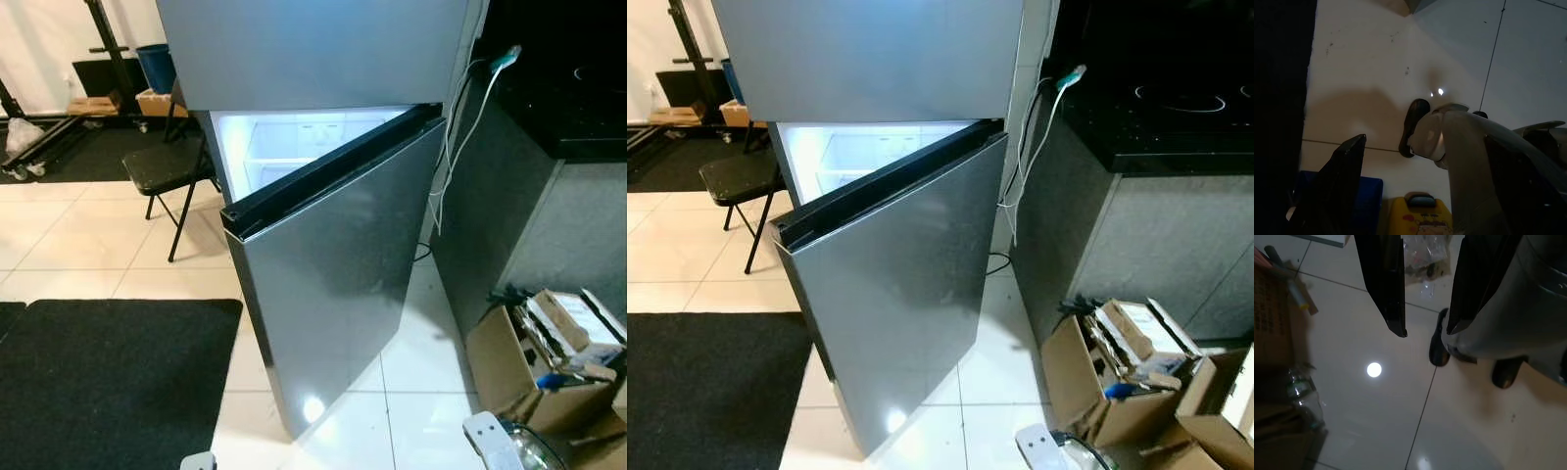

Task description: Restocking fridge

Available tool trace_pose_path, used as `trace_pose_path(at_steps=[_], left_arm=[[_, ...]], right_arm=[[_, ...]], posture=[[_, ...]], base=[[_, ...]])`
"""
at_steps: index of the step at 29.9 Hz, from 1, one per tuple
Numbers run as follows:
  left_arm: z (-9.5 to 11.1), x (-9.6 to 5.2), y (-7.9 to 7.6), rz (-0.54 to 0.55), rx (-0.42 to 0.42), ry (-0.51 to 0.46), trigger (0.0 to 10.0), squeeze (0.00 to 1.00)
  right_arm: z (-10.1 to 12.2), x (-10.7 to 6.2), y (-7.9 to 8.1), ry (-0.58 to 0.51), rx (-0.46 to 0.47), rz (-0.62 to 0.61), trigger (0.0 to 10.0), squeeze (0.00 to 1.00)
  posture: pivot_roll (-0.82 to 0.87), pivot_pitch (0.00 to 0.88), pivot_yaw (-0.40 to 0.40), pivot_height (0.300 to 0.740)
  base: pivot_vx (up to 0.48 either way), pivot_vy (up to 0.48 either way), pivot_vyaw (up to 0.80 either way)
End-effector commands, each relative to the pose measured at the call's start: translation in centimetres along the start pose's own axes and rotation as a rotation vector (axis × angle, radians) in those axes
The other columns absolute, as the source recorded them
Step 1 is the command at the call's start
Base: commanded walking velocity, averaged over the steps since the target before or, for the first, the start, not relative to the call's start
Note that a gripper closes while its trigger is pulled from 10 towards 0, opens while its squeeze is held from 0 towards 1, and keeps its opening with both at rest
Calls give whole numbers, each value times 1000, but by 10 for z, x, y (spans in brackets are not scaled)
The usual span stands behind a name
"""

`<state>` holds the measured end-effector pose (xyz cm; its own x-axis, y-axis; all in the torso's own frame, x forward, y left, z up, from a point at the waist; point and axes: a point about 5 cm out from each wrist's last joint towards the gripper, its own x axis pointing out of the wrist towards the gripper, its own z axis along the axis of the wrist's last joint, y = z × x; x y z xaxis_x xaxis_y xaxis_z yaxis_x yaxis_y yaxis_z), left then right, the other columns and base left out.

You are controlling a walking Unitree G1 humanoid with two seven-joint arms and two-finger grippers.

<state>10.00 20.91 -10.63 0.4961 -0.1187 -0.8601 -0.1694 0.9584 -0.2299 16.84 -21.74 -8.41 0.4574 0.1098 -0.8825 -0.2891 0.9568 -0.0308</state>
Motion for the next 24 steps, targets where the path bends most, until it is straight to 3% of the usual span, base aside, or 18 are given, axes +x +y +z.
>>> trace_pose_path(at_steps=[1, 19, 24], left_arm=[[2, 1, 0, -1, 13, 1, 10000, 0], [0, 1, -1, -2, 13, 5, 10000, 0], [1, 1, -1, 11, 9, 3, 10000, 0]], right_arm=[[5, 1, 1, -39, 41, 17, 10000, 0], [-5, 0, 5, -2, 13, 29, 10000, 0], [-3, -1, 5, -24, 18, 64, 10000, 0]], posture=[[-93, 0, -7, 740], [-91, 0, -7, 740], [-91, 0, -7, 740]], base=[[296, 0, 0], [296, 0, 0], [0, 0, 0]])
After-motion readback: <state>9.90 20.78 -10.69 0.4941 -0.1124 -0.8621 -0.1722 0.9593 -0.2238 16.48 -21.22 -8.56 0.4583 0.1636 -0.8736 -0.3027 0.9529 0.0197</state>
